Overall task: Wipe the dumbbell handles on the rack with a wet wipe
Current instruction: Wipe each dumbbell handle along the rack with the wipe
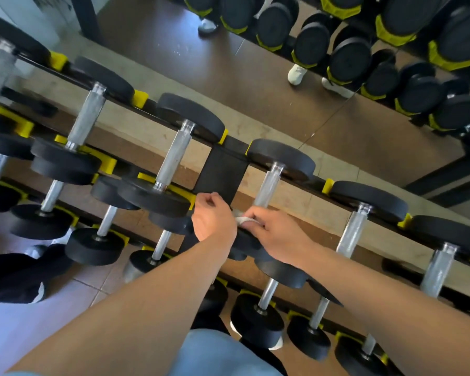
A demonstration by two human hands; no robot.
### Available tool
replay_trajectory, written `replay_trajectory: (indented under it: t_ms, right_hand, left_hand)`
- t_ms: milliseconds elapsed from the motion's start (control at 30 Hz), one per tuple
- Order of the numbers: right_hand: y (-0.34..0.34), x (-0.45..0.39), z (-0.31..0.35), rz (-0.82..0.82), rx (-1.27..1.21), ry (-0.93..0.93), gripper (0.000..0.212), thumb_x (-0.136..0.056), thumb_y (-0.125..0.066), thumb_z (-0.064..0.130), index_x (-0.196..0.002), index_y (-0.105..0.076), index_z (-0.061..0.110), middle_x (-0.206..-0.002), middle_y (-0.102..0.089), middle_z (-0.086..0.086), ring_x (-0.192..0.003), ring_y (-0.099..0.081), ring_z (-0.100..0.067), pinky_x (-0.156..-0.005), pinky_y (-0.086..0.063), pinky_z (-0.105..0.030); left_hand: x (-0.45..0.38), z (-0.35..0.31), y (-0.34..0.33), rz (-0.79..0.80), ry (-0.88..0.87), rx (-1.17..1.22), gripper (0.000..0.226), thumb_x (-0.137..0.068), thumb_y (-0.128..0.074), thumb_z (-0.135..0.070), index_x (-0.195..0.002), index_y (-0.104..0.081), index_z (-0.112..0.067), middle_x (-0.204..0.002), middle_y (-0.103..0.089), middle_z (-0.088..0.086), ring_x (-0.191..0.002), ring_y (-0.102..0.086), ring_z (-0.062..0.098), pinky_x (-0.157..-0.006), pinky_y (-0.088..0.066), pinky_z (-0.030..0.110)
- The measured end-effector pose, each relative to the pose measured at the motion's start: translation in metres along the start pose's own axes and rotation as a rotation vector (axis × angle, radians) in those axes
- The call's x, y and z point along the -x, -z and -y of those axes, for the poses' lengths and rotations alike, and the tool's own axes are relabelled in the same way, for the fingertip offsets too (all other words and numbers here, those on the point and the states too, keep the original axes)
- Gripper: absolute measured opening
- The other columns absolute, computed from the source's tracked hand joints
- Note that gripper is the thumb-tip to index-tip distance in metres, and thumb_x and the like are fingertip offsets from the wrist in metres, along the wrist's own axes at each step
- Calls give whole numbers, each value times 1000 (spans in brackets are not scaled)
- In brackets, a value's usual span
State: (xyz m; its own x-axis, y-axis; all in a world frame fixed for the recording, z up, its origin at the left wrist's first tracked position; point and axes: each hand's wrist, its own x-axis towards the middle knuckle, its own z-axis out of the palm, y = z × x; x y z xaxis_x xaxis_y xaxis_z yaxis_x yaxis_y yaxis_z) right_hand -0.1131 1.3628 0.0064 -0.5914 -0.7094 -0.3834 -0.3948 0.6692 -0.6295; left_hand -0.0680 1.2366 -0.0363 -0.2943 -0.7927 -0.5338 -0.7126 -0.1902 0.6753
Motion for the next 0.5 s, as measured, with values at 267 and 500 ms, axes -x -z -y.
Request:
replay_trajectory:
  t_ms: [267, 500]
  right_hand:
    - [42, -55, -28, -333, 569, 427, 37, -83, -69, 2, -120, -70, 7, -122, -70, -11, -115, -66, -28, -99, -50, -38]
    - [12, -35, -29, -106, 475, 284, 13, -96, -58, 19, -102, -68, 15, -107, -69, -6, -111, -62, -26, -98, -51, -44]
  left_hand:
    - [-4, 2, -2, -6, 13, 10, 24, -103, -42, -38, -100, -59, -21, -85, -61, -3, -73, -55, 11, -66, -42, 31]
    - [-5, 5, -4, -15, 1, -1, 23, -102, -43, -38, -98, -59, -22, -83, -61, -5, -77, -59, 14, -69, -45, 32]
